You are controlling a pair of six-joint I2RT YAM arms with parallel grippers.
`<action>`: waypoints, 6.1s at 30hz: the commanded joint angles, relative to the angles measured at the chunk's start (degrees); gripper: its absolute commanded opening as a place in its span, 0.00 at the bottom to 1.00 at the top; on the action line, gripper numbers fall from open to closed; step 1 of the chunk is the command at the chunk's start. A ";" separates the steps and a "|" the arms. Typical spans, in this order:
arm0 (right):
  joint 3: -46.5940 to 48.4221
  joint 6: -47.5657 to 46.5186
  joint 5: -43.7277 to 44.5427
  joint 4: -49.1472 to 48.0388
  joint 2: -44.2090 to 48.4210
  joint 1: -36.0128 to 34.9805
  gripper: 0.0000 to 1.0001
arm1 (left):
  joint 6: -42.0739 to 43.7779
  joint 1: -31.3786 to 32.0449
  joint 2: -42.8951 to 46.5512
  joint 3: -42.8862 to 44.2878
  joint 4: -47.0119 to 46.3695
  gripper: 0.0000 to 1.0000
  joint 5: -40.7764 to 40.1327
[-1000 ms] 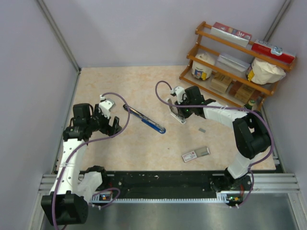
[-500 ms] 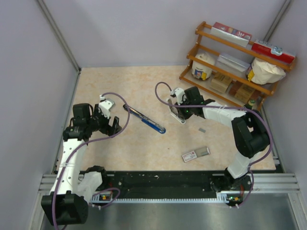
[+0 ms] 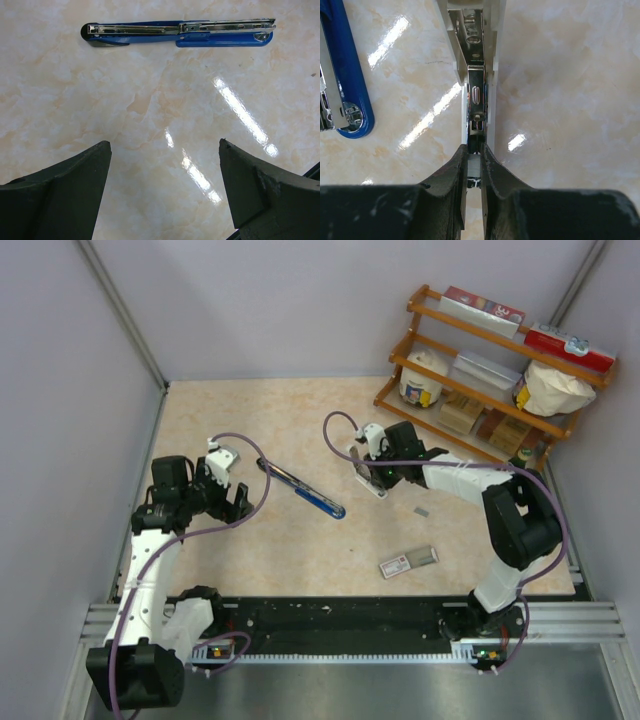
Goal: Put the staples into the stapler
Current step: Install the staple into the stapler.
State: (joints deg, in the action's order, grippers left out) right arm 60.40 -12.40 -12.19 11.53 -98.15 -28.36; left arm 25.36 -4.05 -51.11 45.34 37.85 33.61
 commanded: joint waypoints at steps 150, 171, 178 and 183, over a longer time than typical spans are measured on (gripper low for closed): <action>1.65 -2.36 -3.72 -0.45 0.33 1.90 0.19 | -0.23 -1.66 0.22 -1.05 -2.43 0.92 2.69; 1.12 -2.98 -4.25 -0.45 0.94 1.90 0.21 | -0.14 -1.75 0.14 -1.05 -2.51 0.92 2.61; 0.60 -2.63 -4.69 -1.07 1.38 1.90 0.24 | -0.14 -1.75 0.14 -1.13 -2.51 0.92 2.43; 0.51 -2.36 -4.87 -1.42 1.73 1.90 0.24 | -0.23 -1.75 0.14 -1.13 -2.51 0.92 2.52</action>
State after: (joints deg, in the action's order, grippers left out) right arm 59.37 -14.92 -15.73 11.94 -97.27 -27.09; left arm 25.36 -5.34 -51.13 44.75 37.26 35.09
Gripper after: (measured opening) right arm 0.240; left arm 0.921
